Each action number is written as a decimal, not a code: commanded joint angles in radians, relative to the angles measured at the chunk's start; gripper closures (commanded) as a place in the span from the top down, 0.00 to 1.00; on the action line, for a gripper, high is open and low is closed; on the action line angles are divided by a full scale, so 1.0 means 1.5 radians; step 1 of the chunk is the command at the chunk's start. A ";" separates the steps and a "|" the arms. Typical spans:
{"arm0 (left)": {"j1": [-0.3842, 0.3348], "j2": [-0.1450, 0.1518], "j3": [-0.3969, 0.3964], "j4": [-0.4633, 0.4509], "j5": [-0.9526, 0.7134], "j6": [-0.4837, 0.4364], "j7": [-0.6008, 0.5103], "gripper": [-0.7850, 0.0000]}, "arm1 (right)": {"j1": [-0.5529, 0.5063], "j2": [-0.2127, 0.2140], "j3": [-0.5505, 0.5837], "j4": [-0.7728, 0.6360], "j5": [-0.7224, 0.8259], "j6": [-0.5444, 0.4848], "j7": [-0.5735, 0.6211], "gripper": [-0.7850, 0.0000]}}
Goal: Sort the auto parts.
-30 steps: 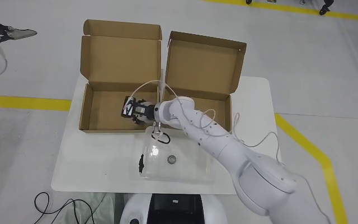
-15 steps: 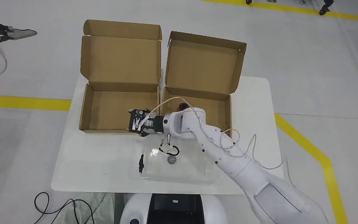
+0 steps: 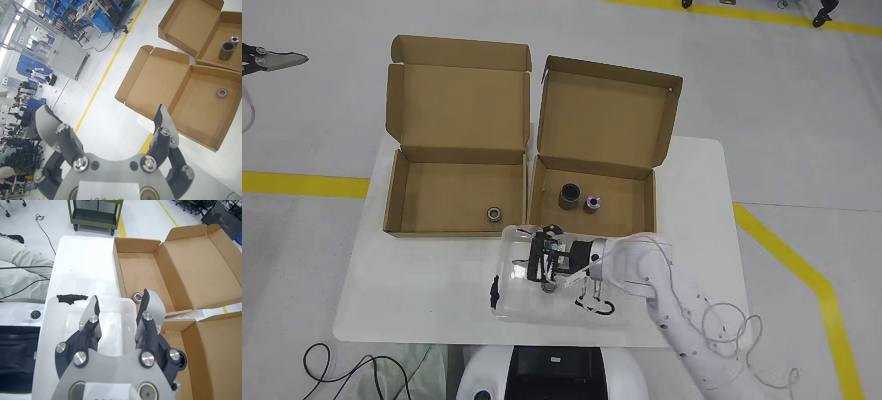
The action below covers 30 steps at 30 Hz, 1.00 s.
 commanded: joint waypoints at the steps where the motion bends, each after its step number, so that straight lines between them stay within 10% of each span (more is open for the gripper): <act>1: 0.000 0.000 0.000 0.000 0.000 0.000 0.000 1.00 | -0.021 0.007 0.013 -0.015 -0.013 -0.012 -0.007 0.50; 30: 0.000 0.000 0.000 0.000 0.000 0.000 0.000 1.00 | -0.061 0.049 -0.010 0.069 -0.142 -0.036 -0.054 0.49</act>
